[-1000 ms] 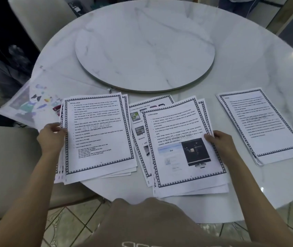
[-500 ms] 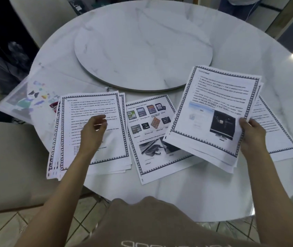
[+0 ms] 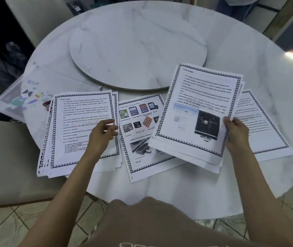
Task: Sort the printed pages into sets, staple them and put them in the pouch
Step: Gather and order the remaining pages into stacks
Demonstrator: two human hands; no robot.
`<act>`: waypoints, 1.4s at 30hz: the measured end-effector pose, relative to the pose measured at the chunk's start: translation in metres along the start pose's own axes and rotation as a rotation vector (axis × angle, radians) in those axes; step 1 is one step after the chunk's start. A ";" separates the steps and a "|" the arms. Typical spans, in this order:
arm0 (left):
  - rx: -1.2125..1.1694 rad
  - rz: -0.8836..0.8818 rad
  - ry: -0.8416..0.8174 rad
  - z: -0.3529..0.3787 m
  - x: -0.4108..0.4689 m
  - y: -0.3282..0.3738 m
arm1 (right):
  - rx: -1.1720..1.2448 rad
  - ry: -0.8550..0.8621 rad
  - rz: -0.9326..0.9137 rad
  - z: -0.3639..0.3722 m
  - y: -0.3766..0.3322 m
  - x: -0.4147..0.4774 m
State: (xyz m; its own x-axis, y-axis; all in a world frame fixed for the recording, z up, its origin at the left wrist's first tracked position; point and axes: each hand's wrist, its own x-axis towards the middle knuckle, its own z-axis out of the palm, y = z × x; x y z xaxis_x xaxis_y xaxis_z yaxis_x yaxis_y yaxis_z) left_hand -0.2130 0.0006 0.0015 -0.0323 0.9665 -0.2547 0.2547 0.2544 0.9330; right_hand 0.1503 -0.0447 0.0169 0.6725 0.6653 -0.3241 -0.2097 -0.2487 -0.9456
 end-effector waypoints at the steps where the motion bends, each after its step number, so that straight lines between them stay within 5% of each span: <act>1: -0.025 -0.003 -0.022 0.005 -0.002 0.003 | -0.002 -0.023 0.002 0.005 0.003 -0.002; 8: -0.120 -0.004 -0.155 0.030 -0.012 0.021 | -0.008 -0.174 0.018 0.038 0.011 -0.029; 30: -0.054 0.005 -0.036 0.010 -0.012 0.019 | 0.011 -0.445 0.068 0.068 0.002 -0.067; 42: 0.009 -0.052 -0.010 0.026 -0.030 0.000 | -0.186 -0.353 0.020 0.061 0.007 -0.059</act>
State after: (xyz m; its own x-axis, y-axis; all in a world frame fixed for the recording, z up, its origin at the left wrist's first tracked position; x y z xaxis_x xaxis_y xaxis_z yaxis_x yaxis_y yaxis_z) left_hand -0.1874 -0.0290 0.0022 -0.0359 0.9517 -0.3051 0.2613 0.3036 0.9163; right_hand 0.0655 -0.0426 0.0273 0.3775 0.8520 -0.3627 -0.0661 -0.3659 -0.9283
